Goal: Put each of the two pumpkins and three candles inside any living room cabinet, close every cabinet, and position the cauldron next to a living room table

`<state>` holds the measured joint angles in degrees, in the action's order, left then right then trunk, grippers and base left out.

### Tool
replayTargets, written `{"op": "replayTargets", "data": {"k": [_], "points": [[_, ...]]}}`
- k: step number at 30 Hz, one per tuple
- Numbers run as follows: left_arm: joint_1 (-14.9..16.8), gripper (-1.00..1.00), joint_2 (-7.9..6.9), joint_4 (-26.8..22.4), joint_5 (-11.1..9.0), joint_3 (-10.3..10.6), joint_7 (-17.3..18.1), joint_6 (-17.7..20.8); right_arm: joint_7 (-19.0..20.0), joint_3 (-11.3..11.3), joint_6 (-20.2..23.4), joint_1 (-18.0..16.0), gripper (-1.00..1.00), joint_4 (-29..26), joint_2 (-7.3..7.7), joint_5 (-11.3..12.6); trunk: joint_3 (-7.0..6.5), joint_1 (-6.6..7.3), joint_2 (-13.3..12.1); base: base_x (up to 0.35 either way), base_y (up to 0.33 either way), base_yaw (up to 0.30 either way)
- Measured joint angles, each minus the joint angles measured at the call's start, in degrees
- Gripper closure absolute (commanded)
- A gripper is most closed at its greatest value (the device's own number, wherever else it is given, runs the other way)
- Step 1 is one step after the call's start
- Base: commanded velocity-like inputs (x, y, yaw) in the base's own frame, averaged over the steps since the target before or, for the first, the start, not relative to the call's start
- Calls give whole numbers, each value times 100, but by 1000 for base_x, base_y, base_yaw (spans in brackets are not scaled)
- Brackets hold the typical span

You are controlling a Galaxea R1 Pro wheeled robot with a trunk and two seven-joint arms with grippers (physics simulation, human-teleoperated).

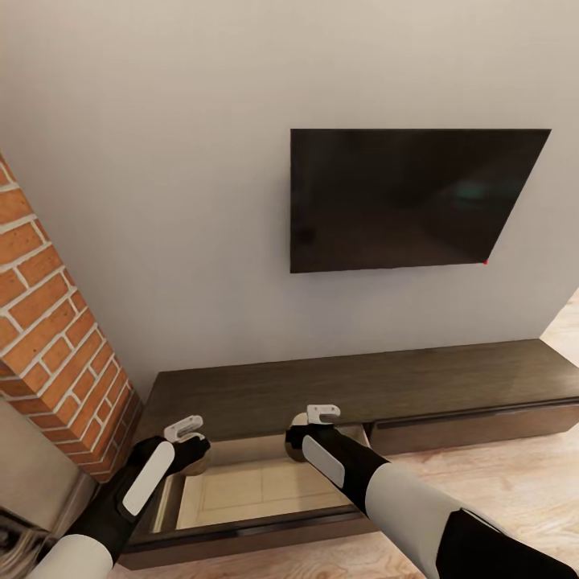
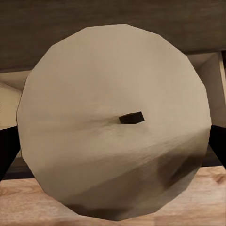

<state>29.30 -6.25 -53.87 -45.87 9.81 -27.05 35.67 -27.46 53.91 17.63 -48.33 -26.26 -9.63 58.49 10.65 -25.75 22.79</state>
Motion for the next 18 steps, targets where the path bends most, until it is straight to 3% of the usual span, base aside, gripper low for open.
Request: {"op": "replayTargets", "data": {"k": [3,18], "points": [[0,100,6,-7,-4,31,1,0,17,0,-5,0,100,-3,1,2,0,0,0,0,0,0],[0,100,-16,-169,-24,43,2,60,207,8,-195,-8,100,-122,9,12,270,-330,602,0,0,0]]}}
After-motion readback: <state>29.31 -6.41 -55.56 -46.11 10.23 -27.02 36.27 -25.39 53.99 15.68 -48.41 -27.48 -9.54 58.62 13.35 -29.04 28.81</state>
